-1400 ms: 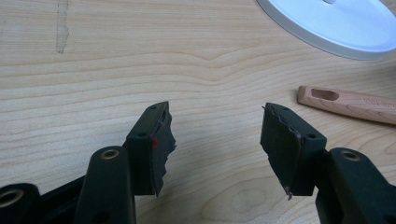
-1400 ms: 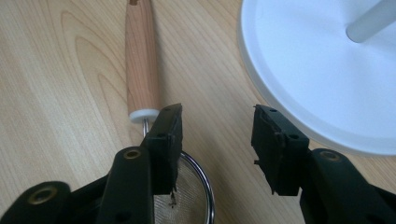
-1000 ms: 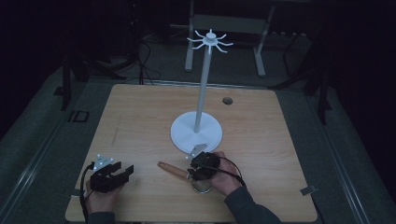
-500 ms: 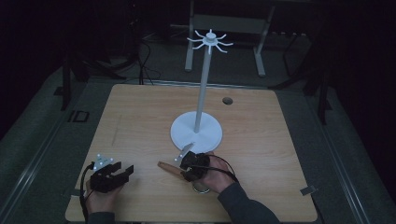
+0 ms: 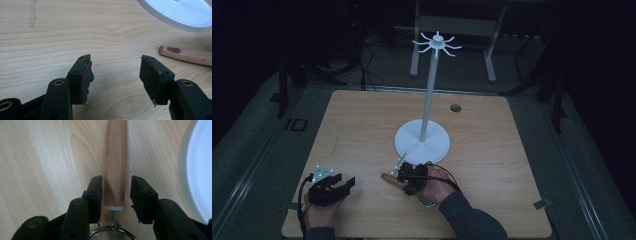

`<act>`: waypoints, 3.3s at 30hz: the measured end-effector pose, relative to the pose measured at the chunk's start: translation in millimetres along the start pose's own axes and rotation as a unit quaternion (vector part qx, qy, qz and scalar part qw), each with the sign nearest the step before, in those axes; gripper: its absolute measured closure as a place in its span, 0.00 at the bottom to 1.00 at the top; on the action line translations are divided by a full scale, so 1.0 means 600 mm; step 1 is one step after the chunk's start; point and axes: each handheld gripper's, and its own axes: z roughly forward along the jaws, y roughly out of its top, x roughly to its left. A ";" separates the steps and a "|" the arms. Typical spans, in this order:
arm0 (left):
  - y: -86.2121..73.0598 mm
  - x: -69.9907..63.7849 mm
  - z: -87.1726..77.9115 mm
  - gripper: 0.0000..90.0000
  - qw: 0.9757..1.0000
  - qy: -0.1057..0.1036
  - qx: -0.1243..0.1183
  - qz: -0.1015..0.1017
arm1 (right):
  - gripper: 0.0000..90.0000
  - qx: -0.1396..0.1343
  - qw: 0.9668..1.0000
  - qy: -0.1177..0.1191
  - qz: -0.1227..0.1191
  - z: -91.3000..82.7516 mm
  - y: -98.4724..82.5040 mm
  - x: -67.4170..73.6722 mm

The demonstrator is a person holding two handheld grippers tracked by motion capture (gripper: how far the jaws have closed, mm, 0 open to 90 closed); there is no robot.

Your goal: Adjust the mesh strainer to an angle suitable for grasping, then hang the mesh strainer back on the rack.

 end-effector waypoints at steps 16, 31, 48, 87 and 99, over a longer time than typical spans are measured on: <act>0.000 0.000 0.000 0.48 1.000 -0.001 0.001 0.001 | 0.74 0.038 0.999 0.012 0.004 0.016 0.005 -0.004; 0.000 0.000 0.000 0.48 1.000 -0.002 0.002 0.000 | 0.76 0.075 0.997 0.025 0.010 0.027 0.012 -0.010; 0.000 0.000 0.002 0.48 1.000 -0.002 0.003 0.000 | 0.77 -0.016 0.999 -0.018 0.032 -0.010 -0.017 -0.014; 0.000 -0.002 0.003 0.48 1.000 -0.001 0.004 0.002 | 0.77 -0.271 0.939 -0.113 0.178 -0.099 -0.099 -0.056; 0.000 -0.001 0.002 0.48 1.000 -0.002 0.004 0.003 | 0.77 -0.308 0.923 -0.141 0.183 -0.134 -0.105 -0.065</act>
